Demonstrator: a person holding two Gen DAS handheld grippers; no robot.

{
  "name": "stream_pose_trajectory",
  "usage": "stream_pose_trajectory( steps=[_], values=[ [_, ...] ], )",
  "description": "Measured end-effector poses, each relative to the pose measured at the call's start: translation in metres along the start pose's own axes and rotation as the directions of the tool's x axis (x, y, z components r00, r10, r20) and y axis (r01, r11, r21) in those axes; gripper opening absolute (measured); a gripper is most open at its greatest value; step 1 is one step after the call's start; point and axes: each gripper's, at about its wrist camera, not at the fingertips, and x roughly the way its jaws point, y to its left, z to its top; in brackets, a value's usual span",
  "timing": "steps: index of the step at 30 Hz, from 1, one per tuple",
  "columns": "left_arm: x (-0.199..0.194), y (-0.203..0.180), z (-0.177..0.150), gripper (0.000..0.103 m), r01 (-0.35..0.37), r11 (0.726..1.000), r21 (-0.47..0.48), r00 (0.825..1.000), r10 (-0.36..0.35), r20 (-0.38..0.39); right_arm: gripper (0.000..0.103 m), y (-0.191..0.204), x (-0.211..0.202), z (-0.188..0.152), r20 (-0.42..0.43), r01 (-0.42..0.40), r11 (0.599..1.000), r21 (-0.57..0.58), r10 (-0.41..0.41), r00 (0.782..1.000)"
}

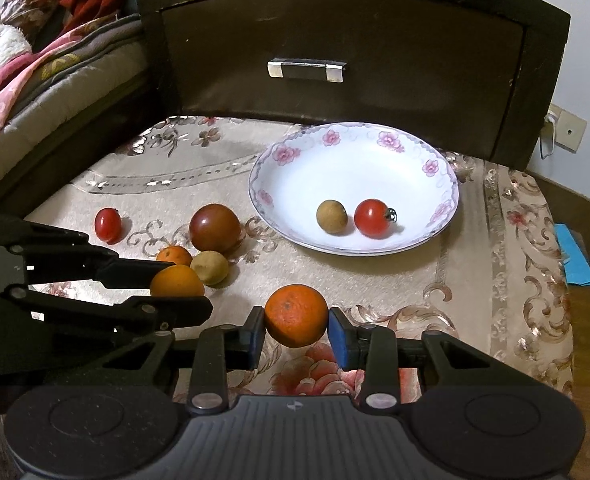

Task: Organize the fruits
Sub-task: 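Carry both oranges over the white bowl and release them inside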

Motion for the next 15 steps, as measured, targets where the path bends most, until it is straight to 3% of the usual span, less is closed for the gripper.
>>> stream_pose_trajectory(
  steps=[15],
  values=[
    [-0.002, -0.003, 0.013, 0.038, -0.01, 1.0, 0.007, 0.999, 0.01, 0.035, 0.03, -0.005, -0.006, 0.006, 0.035, 0.008, 1.0, 0.024, -0.009, 0.999]
  ],
)
